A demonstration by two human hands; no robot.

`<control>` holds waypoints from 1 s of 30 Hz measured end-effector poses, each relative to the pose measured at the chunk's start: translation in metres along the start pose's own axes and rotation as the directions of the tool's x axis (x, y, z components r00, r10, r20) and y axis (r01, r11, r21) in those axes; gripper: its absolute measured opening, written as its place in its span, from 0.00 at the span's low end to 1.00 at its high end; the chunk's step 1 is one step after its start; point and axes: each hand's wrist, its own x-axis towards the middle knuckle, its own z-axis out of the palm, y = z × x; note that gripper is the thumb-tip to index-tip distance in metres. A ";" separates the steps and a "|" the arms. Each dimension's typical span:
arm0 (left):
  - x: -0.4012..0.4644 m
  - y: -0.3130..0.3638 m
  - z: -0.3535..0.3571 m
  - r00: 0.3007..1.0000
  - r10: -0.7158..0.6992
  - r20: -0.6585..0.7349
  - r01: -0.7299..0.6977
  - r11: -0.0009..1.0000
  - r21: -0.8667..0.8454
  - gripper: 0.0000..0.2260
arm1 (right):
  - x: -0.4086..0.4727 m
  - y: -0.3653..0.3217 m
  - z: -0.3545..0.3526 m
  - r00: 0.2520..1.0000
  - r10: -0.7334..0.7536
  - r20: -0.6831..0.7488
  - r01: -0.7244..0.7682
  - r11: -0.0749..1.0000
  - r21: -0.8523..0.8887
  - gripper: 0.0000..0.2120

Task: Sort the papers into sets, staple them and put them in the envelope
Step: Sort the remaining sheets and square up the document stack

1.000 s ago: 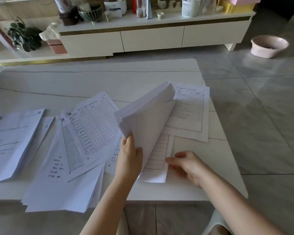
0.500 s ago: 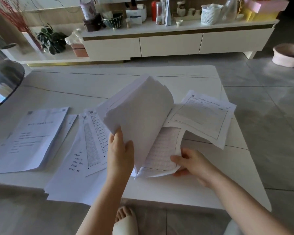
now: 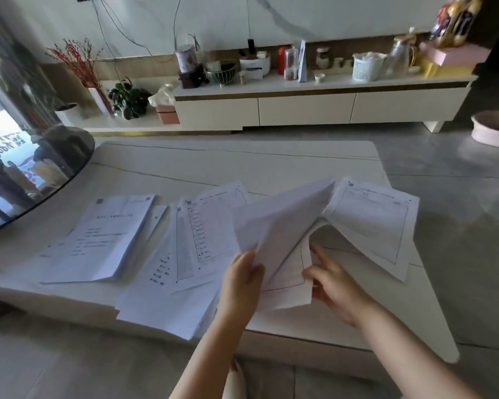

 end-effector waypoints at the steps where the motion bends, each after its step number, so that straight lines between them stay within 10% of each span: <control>1: -0.002 0.002 0.003 1.000 0.013 0.014 -0.013 1.000 0.002 0.06 | 0.000 -0.001 -0.001 1.000 -0.002 0.005 0.002 1.000 0.016 0.25; 10: 0.006 0.000 0.022 0.995 0.042 0.094 -0.032 0.995 -0.098 0.41 | 0.011 0.000 -0.010 0.992 0.078 0.096 -0.096 0.974 0.206 0.19; 18: 0.016 0.000 0.033 0.992 0.091 0.088 -0.079 0.988 -0.129 0.51 | 0.024 -0.013 -0.016 0.981 0.132 0.142 -0.170 0.937 0.304 0.27; 21: 0.020 0.000 0.029 0.979 0.115 0.169 -0.081 0.978 -0.194 0.46 | 0.028 -0.017 -0.020 0.975 0.141 0.172 -0.186 0.941 0.283 0.32; 25: 0.020 0.002 0.032 0.943 0.145 0.298 -0.133 0.989 -0.061 0.09 | 0.039 -0.023 -0.034 0.964 0.205 0.171 -0.242 0.942 0.233 0.40; 30: 0.022 -0.007 0.041 0.897 0.165 0.411 -0.158 0.986 -0.050 0.08 | 0.052 -0.022 -0.055 0.932 0.324 0.163 -0.349 0.923 0.159 0.45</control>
